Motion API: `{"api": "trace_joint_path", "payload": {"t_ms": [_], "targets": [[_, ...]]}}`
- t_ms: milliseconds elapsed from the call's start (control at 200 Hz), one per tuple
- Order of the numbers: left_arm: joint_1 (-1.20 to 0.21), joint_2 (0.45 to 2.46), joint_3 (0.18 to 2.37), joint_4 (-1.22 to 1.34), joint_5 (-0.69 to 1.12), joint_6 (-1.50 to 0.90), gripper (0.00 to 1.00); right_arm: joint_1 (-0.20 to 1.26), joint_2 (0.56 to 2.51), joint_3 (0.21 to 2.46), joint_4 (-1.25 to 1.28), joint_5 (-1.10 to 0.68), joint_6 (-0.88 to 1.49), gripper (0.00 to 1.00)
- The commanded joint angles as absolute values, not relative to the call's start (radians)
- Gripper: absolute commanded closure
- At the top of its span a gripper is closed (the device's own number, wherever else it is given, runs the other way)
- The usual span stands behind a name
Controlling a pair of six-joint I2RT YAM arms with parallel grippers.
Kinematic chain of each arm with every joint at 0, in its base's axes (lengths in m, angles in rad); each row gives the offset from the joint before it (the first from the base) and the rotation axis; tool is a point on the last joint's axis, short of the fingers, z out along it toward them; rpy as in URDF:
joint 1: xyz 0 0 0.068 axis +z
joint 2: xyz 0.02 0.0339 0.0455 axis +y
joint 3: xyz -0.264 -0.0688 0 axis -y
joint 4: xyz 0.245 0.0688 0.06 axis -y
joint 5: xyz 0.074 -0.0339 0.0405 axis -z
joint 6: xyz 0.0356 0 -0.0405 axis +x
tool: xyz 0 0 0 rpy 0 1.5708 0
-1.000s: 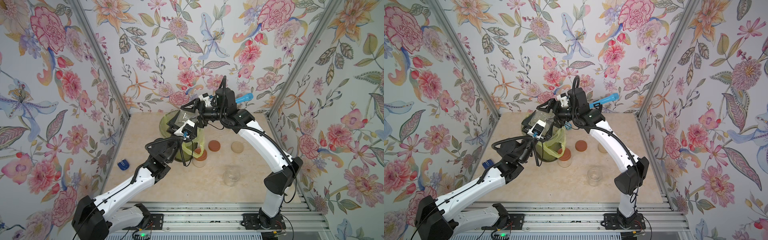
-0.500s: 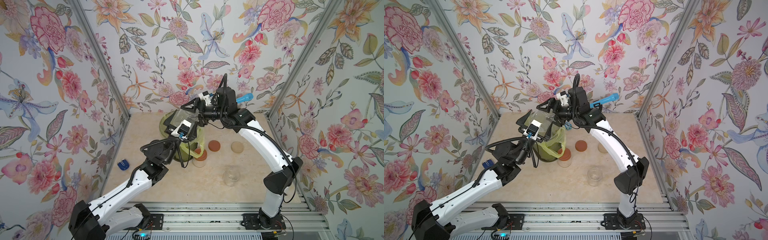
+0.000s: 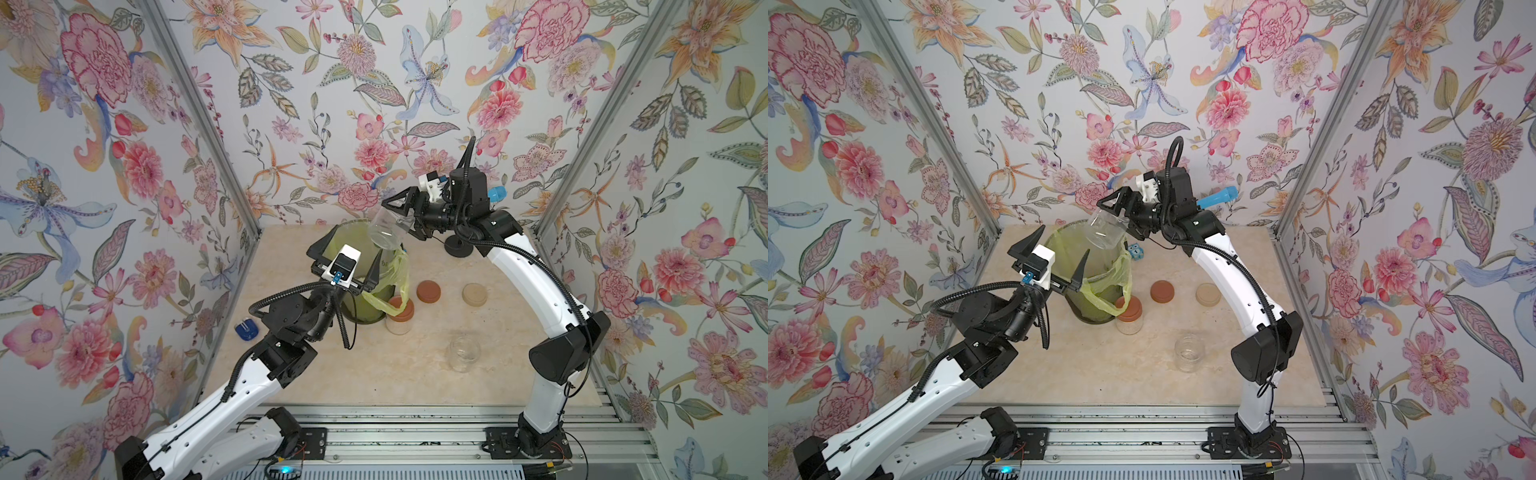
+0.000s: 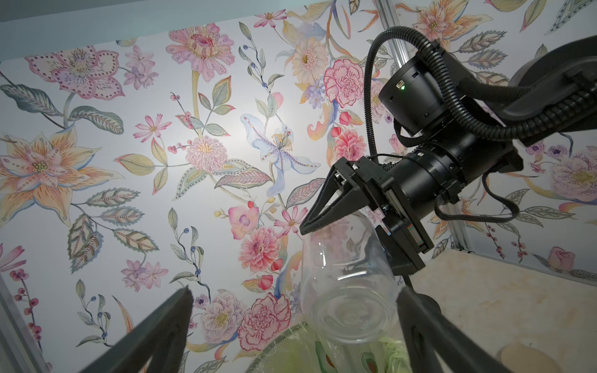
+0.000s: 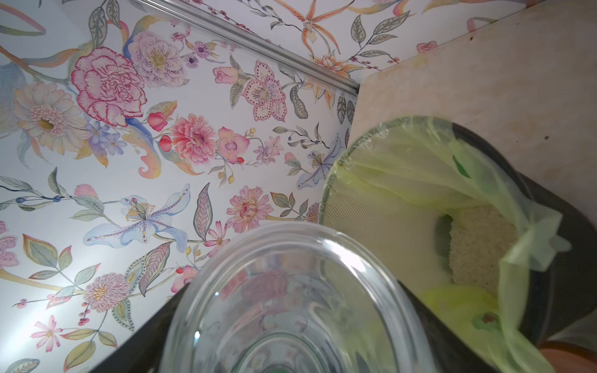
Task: Empty moldy rice from jars
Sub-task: Place the jar at the center of the board.
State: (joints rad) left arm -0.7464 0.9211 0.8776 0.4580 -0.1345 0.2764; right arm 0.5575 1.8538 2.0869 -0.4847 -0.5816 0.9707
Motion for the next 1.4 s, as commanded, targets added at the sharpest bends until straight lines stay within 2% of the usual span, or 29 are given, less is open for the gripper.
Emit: {"api": "trace_joint_path", "payload": {"t_ms": [0,320,610,891,1396], "targets": [[-0.756,0.917,0.935,0.297,-0.108,0.201,0.0,0.554,1.779,2.04,-0.499,-0.516,0.828,1.0],[-0.756,0.898,1.023,0.007,0.016,0.035,0.0,0.569,1.617,1.832,-0.508,-0.305,0.61,1.0],[-0.758,0.894,1.058,-0.148,0.072,-0.072,0.0,0.58,1.457,1.64,-0.464,-0.097,0.518,1.0],[-0.787,0.9,1.014,-0.148,0.118,-0.202,0.0,0.584,1.266,1.377,-0.339,0.13,0.453,1.0],[-0.987,0.879,0.869,-0.024,0.052,-0.315,0.0,0.588,1.07,1.002,-0.205,0.445,0.336,1.0]]}}
